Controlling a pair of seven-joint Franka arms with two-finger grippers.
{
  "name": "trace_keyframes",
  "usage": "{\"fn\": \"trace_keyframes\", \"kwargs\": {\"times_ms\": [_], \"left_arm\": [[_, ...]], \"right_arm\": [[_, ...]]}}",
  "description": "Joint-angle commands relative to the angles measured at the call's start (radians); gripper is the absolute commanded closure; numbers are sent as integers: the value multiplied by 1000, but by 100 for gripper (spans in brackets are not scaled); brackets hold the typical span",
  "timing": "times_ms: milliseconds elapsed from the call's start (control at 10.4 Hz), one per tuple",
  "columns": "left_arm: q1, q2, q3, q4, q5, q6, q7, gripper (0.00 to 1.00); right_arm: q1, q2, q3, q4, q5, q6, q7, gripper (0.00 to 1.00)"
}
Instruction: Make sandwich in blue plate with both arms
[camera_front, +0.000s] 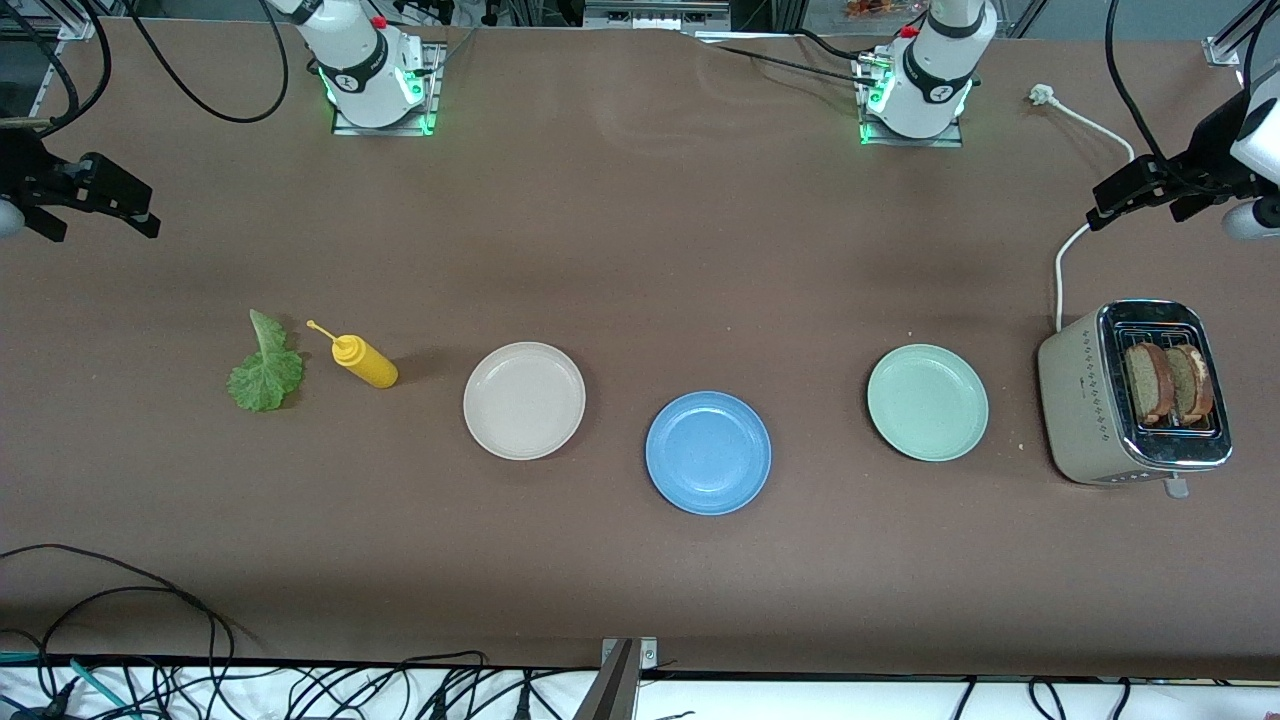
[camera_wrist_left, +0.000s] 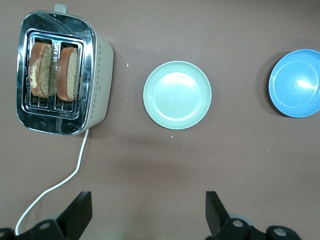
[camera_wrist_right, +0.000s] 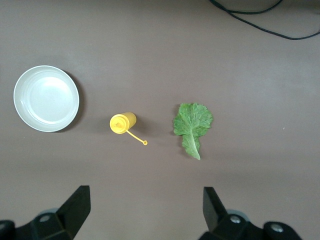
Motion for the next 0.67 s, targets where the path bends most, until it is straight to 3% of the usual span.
{"fn": "trace_keyframes", "kwargs": {"times_ms": [0,575], "left_arm": [[8,-21,-2,-14,-33,-6,5,0],[8,-21,-2,-14,-33,-6,5,0]], "right_arm": [[2,18,2,24,5,-15,-14,0],[2,29,2,21,11,-4,-12,0]]}}
